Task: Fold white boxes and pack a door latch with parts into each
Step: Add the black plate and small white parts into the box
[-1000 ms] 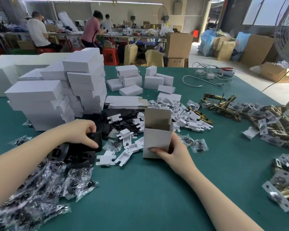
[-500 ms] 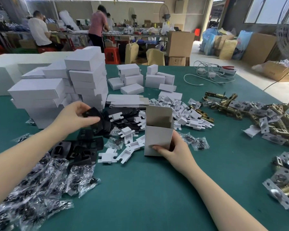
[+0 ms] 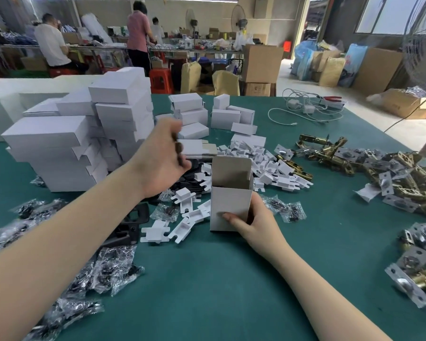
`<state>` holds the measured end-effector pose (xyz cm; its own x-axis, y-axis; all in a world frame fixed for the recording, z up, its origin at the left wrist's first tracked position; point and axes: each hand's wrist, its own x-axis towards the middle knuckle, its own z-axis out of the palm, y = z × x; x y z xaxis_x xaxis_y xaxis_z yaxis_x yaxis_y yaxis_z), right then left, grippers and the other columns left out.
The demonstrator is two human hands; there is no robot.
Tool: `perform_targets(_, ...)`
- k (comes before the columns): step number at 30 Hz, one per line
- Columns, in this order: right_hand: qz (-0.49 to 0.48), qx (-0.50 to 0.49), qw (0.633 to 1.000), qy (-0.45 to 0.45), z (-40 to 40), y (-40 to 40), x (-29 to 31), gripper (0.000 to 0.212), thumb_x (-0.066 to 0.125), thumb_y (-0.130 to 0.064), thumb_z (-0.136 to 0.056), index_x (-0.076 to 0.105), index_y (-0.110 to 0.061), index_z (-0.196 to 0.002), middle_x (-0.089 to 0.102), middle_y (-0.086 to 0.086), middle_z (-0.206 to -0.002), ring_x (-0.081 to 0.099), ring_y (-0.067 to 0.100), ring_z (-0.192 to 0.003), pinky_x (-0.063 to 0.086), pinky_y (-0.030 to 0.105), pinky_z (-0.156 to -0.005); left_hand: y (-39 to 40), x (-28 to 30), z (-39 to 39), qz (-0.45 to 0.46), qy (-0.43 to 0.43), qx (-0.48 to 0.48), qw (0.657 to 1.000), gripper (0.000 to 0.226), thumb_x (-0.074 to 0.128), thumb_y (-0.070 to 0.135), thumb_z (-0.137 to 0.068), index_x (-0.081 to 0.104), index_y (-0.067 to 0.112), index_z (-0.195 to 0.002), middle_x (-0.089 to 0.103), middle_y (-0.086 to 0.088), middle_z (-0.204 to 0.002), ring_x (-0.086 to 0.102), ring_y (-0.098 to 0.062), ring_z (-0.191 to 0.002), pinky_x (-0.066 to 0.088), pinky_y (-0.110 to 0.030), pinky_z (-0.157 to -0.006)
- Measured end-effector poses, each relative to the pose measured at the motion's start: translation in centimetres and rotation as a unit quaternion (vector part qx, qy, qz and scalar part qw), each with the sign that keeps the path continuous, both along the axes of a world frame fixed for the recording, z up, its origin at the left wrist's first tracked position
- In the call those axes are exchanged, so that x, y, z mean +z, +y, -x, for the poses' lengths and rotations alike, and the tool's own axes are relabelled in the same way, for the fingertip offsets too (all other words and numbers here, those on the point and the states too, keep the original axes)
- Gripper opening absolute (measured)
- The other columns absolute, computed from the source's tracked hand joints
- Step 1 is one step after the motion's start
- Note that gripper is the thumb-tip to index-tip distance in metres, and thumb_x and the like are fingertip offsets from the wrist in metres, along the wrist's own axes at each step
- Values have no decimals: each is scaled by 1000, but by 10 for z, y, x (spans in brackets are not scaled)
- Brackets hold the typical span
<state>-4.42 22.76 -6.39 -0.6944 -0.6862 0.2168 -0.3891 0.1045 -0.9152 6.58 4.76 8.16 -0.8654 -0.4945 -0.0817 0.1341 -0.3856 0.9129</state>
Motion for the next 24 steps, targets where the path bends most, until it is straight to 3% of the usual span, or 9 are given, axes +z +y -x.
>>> perform_targets(2,3,-3,1000,0,-1,1,1,35,66,-39,-91,48,-40,-121,65,-28,-100,63,-4,-89,46,9,-71,15,12,13,79,4,-45,996,5,44,24,-96,48,24,-93,42,7,-70,44,-7,-58,36,-22,-65)
perform_targets(5,7,3,1000,-1,-1,3,1,34,52,-40,-96,46,-38,-130,63,-32,-104,60,-4,-95,44,8,-73,26,18,27,243,-3,-53,969,15,39,20,-105,51,27,-99,47,4,-83,46,-7,-67,50,-22,-66)
perform_targets(8,2,6,1000,2,-1,3,2,35,49,-46,-93,49,-39,-128,64,-29,-104,60,-3,-95,46,12,-78,28,10,35,552,-19,-62,831,11,47,17,-102,49,26,-97,53,6,-90,57,-7,-75,49,-16,-64)
perform_targets(11,8,9,1000,-4,1,2,2,30,54,-43,-97,51,-39,-126,66,-22,-104,62,0,-94,49,15,-79,25,3,37,698,3,-82,711,7,62,16,-94,63,18,-101,57,16,-88,52,-2,-83,40,-17,-73)
perform_targets(16,3,3,1000,-3,0,2,3,33,49,-63,-84,49,-52,-116,67,-16,-99,63,4,-88,50,23,-76,26,-4,38,776,-77,-123,613,15,69,31,-89,72,31,-104,66,20,-93,52,2,-84,44,-21,-77)
perform_targets(18,-3,2,1000,1,0,1,2,33,48,-66,-83,48,-55,-114,67,-14,-97,63,6,-87,51,26,-77,26,-3,39,772,-96,-129,615,17,68,33,-90,72,31,-106,69,19,-99,54,2,-85,45,-22,-78)
perform_targets(21,0,1,1000,0,-1,0,3,32,50,-63,-85,49,-53,-115,68,-15,-97,63,5,-86,51,25,-76,27,2,42,720,-119,-192,657,12,62,27,-95,66,32,-105,66,23,-93,58,4,-89,43,-10,-80)
perform_targets(23,5,-1,1000,-5,-1,0,4,30,53,-59,-88,51,-50,-116,68,-11,-95,63,7,-85,51,26,-76,31,2,47,726,-153,-215,635,6,54,28,-100,55,33,-103,58,27,-83,53,1,-84,39,-9,-74)
perform_targets(24,6,-3,1000,-4,0,0,4,26,55,-55,-91,52,-48,-116,68,-10,-94,62,8,-83,50,27,-75,35,0,49,754,-172,-218,595,5,48,30,-102,52,31,-103,54,24,-82,50,-4,-84,38,-17,-77)
